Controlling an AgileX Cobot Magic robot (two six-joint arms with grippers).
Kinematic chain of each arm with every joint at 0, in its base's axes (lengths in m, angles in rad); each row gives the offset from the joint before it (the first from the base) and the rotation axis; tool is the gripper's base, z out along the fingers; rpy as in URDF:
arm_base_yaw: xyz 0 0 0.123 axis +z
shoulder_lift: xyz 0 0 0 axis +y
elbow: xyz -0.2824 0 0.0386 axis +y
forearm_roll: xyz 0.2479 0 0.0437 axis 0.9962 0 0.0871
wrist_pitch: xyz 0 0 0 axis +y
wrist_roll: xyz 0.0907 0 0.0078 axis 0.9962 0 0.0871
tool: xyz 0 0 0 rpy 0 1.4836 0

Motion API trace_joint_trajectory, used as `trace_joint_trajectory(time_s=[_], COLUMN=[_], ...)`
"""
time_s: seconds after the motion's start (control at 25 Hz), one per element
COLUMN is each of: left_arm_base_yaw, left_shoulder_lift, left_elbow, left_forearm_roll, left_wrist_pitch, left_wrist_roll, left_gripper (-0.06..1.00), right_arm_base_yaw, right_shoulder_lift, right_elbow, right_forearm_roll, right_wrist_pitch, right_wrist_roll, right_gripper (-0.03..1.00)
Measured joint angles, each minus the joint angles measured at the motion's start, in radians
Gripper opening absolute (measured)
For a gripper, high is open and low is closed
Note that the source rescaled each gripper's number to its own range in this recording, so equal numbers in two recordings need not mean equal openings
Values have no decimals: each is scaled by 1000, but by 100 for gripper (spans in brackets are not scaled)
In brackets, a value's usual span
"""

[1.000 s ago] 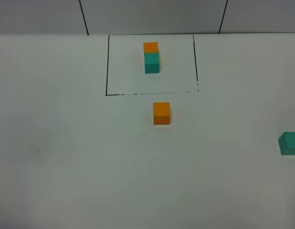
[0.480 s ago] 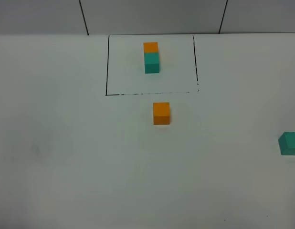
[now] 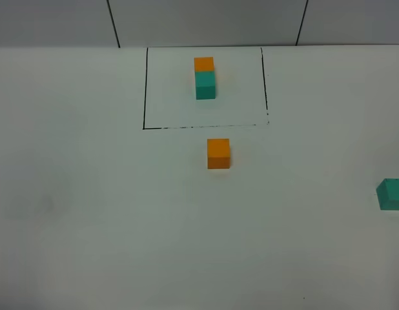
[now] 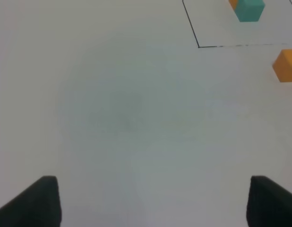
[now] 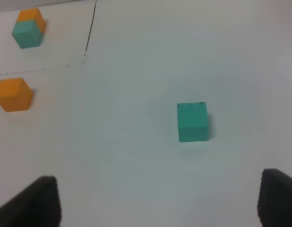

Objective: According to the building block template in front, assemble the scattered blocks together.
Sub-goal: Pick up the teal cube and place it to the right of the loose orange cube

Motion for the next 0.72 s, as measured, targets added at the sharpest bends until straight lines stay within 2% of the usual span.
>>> trace_joint_trajectory(time_s=[0.24,0.4,0.72], left_arm_base_yaw=[0,0,0], left_shoulder_lift=[0,0,0], left_elbow=[1,3,3], left_forearm_roll=[-11,23,34], left_wrist_pitch=[-1,-1,-1], left_wrist_roll=[-38,-85,-99], left_gripper=[67,67,67], right_arm_base_yaw=[0,0,0], right_shoulder_lift=[0,0,0], right_elbow=[0,0,0], right_forearm_roll=[0,0,0], right_wrist_pitch=[0,0,0], right_wrist_roll=[0,0,0], right_gripper=[75,75,75])
